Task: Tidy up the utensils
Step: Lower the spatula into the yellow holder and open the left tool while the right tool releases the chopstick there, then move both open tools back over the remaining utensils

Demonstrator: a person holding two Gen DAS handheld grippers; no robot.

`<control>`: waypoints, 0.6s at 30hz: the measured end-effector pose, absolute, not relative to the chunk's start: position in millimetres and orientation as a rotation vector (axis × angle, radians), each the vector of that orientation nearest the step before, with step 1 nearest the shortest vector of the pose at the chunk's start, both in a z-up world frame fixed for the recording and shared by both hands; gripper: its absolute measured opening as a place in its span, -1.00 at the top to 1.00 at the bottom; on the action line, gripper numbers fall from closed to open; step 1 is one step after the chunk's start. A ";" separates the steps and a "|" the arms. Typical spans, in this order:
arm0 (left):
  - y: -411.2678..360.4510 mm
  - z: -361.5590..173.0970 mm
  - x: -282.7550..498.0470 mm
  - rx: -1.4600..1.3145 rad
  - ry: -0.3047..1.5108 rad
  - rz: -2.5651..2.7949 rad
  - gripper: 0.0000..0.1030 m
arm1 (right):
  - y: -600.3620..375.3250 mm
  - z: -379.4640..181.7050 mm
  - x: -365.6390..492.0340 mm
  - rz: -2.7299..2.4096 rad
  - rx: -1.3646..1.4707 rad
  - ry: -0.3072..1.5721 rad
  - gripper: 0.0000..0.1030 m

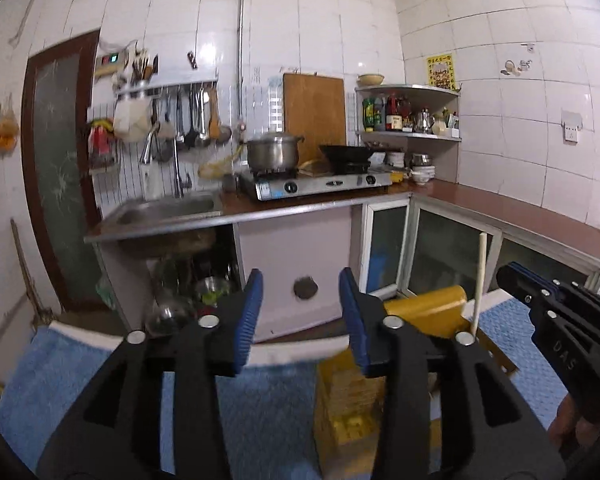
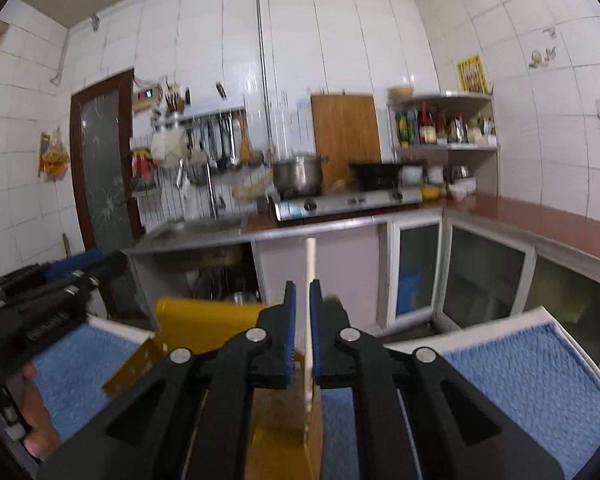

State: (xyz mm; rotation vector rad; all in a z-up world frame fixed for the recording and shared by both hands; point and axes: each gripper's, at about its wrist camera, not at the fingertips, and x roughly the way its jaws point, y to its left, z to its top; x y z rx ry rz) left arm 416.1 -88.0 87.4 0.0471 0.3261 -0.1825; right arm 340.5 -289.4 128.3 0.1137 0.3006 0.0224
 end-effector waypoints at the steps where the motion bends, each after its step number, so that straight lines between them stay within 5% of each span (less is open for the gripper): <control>1: -82.5 89.4 410.7 0.035 0.346 -0.183 0.00 | -290.8 130.7 335.8 0.017 0.111 0.317 0.84; 2: -77.8 90.7 406.6 0.026 0.360 -0.180 -0.13 | -292.6 131.9 331.5 0.016 0.111 0.329 0.67; 3: -68.6 92.7 398.3 0.005 0.386 -0.177 -0.26 | -294.8 134.8 323.7 0.008 0.110 0.347 0.27; 5: -56.6 93.8 387.4 -0.022 0.418 -0.180 -0.47 | -298.1 139.5 305.6 -0.015 0.100 0.367 -0.03; 12: -23.9 81.9 324.6 -0.035 0.551 -0.179 -0.88 | -308.5 134.2 243.9 -0.052 0.077 0.532 -0.06; 18: -22.6 58.4 266.3 0.003 0.662 -0.197 -0.90 | -316.0 96.9 197.6 -0.063 0.117 0.694 -0.21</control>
